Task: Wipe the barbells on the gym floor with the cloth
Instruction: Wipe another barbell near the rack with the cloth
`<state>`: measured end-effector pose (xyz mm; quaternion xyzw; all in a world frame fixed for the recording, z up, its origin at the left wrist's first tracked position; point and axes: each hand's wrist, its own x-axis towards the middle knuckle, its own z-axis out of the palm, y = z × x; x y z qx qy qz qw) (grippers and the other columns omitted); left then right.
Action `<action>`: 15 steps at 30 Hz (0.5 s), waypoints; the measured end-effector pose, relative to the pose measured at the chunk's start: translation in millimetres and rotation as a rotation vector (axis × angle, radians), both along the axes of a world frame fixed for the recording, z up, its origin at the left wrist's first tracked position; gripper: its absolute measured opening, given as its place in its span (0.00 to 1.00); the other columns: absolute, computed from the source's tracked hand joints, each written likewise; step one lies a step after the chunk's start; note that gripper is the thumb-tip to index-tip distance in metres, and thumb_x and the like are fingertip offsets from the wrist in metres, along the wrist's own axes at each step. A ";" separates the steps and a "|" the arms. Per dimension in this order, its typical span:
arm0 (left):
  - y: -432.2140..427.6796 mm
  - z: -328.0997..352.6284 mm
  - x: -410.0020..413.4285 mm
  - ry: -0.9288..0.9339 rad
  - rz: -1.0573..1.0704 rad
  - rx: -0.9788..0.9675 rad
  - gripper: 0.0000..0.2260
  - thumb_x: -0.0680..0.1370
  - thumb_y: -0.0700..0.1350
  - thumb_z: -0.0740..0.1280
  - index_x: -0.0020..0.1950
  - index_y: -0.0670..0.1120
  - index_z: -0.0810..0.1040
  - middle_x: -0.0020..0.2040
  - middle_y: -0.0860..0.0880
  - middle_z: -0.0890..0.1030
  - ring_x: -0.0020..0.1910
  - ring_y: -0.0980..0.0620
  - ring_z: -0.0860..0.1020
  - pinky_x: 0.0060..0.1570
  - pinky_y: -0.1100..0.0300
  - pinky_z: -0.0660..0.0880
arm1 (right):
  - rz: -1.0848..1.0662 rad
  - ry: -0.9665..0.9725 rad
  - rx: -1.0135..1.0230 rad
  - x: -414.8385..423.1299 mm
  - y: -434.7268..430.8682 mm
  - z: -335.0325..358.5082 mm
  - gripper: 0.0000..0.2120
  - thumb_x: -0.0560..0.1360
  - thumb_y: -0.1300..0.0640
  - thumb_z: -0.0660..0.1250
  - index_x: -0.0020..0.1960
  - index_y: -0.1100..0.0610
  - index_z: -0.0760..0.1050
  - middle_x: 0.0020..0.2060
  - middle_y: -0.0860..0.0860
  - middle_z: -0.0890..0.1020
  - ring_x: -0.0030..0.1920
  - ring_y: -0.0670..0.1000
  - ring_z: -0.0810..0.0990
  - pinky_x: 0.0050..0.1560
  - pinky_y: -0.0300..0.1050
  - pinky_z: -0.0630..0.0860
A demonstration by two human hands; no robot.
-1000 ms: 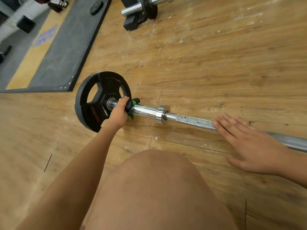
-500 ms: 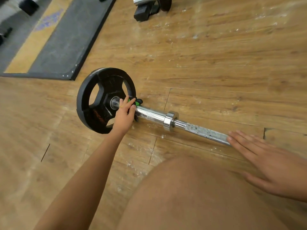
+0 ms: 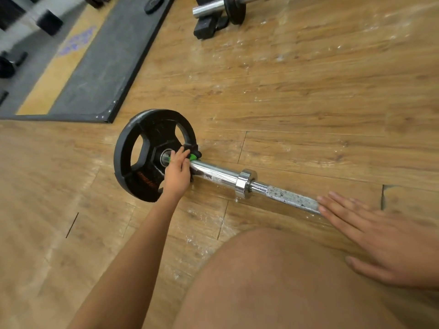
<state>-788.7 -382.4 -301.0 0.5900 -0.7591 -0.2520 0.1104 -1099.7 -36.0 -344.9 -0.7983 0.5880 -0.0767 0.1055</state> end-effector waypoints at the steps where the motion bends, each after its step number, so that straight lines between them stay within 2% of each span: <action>1: -1.0 0.1 3.9 -0.013 -0.023 0.009 0.18 0.87 0.44 0.56 0.76 0.47 0.70 0.80 0.52 0.63 0.81 0.51 0.50 0.78 0.51 0.50 | -0.002 -0.001 -0.002 1.1 1.3 0.5 0.39 0.78 0.38 0.49 0.81 0.61 0.52 0.81 0.57 0.54 0.81 0.57 0.53 0.71 0.54 0.59; 5: -12.4 -1.7 2.2 0.045 0.110 0.032 0.17 0.86 0.44 0.56 0.74 0.47 0.72 0.79 0.51 0.65 0.81 0.49 0.53 0.79 0.45 0.53 | 0.008 0.027 -0.027 4.9 2.2 1.4 0.38 0.78 0.39 0.48 0.81 0.62 0.53 0.81 0.58 0.54 0.81 0.57 0.53 0.73 0.53 0.57; 7: -7.8 -5.6 -6.0 0.037 0.157 0.017 0.17 0.86 0.44 0.56 0.73 0.47 0.73 0.79 0.51 0.66 0.81 0.49 0.55 0.79 0.43 0.55 | 0.008 0.032 -0.041 5.2 4.6 0.0 0.38 0.79 0.41 0.52 0.81 0.62 0.51 0.81 0.59 0.53 0.81 0.58 0.52 0.74 0.53 0.56; 9: -0.2 -5.2 -5.4 -0.026 0.070 -0.002 0.17 0.86 0.44 0.56 0.74 0.47 0.73 0.78 0.51 0.67 0.81 0.50 0.54 0.80 0.47 0.52 | 0.004 0.029 -0.033 4.1 6.2 -1.1 0.41 0.78 0.40 0.57 0.82 0.62 0.50 0.81 0.59 0.52 0.81 0.58 0.51 0.74 0.53 0.54; 12: -0.7 3.0 10.4 -0.090 -0.123 0.015 0.18 0.86 0.46 0.56 0.76 0.48 0.70 0.79 0.50 0.65 0.81 0.51 0.53 0.79 0.49 0.50 | 0.008 0.023 -0.019 5.7 6.1 -4.0 0.44 0.76 0.41 0.60 0.82 0.61 0.46 0.81 0.58 0.48 0.81 0.57 0.47 0.76 0.52 0.51; 15: -4.5 2.0 13.1 -0.082 -0.046 0.017 0.21 0.86 0.48 0.57 0.79 0.48 0.64 0.81 0.49 0.60 0.81 0.49 0.53 0.79 0.48 0.53 | 0.016 0.023 -0.007 6.7 3.5 -6.0 0.45 0.76 0.41 0.60 0.82 0.61 0.43 0.81 0.58 0.46 0.81 0.56 0.44 0.77 0.51 0.48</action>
